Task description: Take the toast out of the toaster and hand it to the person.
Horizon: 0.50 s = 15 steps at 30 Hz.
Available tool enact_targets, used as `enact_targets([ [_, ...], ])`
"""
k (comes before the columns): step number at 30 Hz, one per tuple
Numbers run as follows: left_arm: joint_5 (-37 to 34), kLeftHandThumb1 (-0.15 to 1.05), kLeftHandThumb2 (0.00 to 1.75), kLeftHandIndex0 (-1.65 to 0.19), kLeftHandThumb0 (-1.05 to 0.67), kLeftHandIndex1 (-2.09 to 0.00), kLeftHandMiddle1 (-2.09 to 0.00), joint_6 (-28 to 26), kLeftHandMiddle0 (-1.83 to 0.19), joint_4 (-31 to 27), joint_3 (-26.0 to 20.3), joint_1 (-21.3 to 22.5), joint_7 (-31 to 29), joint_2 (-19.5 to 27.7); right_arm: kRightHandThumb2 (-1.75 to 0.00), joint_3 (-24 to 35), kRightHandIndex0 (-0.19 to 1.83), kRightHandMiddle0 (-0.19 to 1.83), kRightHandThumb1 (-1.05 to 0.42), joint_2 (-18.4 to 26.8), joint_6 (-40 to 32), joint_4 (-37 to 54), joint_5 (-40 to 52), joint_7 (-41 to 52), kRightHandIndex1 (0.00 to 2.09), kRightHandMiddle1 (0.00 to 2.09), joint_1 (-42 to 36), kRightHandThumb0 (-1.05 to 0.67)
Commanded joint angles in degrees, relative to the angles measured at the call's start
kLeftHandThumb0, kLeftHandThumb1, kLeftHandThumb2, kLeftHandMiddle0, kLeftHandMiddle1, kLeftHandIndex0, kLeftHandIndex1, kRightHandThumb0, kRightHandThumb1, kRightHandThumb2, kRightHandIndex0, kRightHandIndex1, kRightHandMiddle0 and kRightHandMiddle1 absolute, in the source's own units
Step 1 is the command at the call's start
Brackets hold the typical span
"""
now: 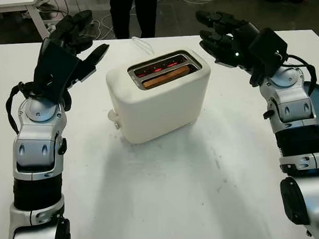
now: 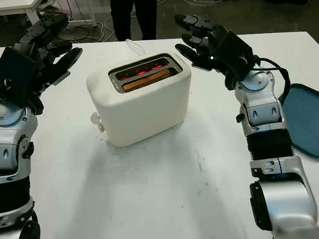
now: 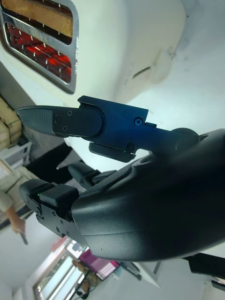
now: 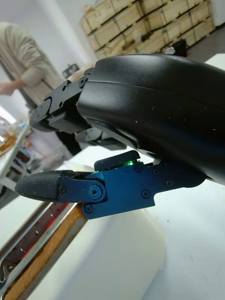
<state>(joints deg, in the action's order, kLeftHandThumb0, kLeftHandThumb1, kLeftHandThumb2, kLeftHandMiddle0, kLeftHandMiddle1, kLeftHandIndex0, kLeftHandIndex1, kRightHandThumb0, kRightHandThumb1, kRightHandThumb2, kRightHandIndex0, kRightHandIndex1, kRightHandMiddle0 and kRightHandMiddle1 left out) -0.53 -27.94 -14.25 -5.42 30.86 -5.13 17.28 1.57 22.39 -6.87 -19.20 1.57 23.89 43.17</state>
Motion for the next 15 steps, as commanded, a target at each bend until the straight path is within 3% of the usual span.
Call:
enact_targets([
  [1, 0.6, 0.92, 0.15, -0.25, -0.61, -0.29, -0.85, 0.79, 0.0, -0.05, -0.02, -0.21, 0.14, 0.11, -0.41, -0.1, 0.24, 0.26, -0.92, 0.4, -0.89, 1.14, -0.12, 0.01, 0.01, 0.0, -0.22, -0.69],
  [15, 0.72, 0.92, 0.16, -0.24, -0.6, -0.32, -0.88, 1.29, 0.0, 0.28, -0.21, -0.28, -0.26, 0.35, -0.42, 0.03, 0.24, 0.26, -0.92, 0.25, -0.74, 0.62, -0.04, 0.11, 0.01, 0.0, 0.26, -0.67],
])
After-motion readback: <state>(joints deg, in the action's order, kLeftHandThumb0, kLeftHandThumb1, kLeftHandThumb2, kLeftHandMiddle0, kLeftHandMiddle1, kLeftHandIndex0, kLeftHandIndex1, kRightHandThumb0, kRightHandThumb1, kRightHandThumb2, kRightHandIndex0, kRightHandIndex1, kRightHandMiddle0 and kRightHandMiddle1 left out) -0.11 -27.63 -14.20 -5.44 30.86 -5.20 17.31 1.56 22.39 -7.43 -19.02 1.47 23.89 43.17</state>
